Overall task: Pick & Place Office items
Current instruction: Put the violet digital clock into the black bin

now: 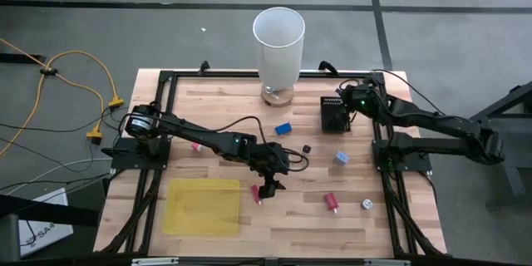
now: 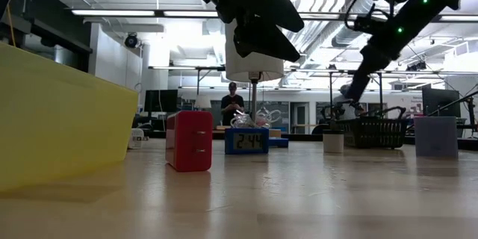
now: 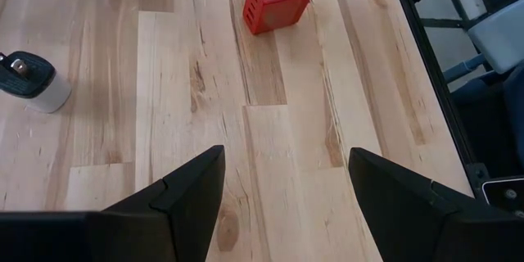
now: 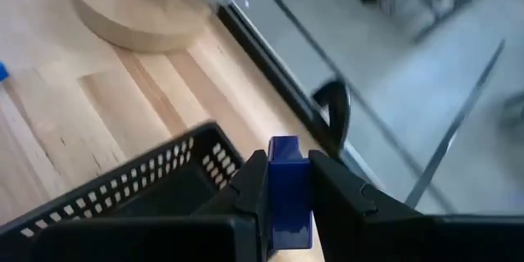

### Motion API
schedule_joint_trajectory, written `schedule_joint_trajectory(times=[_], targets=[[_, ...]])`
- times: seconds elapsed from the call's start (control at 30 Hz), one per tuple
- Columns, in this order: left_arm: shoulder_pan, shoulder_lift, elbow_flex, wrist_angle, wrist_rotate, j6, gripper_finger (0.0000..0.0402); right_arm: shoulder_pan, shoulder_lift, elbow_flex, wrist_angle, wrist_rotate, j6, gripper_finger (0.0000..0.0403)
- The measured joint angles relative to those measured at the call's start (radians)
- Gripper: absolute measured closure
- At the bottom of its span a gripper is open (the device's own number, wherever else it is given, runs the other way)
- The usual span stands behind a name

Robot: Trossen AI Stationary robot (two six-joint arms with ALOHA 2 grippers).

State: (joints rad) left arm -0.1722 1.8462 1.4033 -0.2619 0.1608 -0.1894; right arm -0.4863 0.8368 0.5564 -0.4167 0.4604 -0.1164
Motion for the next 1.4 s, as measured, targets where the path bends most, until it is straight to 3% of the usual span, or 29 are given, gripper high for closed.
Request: schedule_joint_trajectory(times=[0.3,0.97,1.4], targets=[[0.0,0.0,0.0,0.0,0.0,0.005,0.0147,-0.058,0.0,0.0,-0.059,-0.194,0.244,0.0343],[0.0,0.0,0.0,0.0,0.0,0.006,0.0147,-0.107,0.001,0.0,-0.131,-0.253,0.275,0.0343],[-0.017,0.0,0.0,0.0,0.0,0.006,0.0147,-0.107,0.125,0.0,-0.116,-0.255,0.305,0.0343]])
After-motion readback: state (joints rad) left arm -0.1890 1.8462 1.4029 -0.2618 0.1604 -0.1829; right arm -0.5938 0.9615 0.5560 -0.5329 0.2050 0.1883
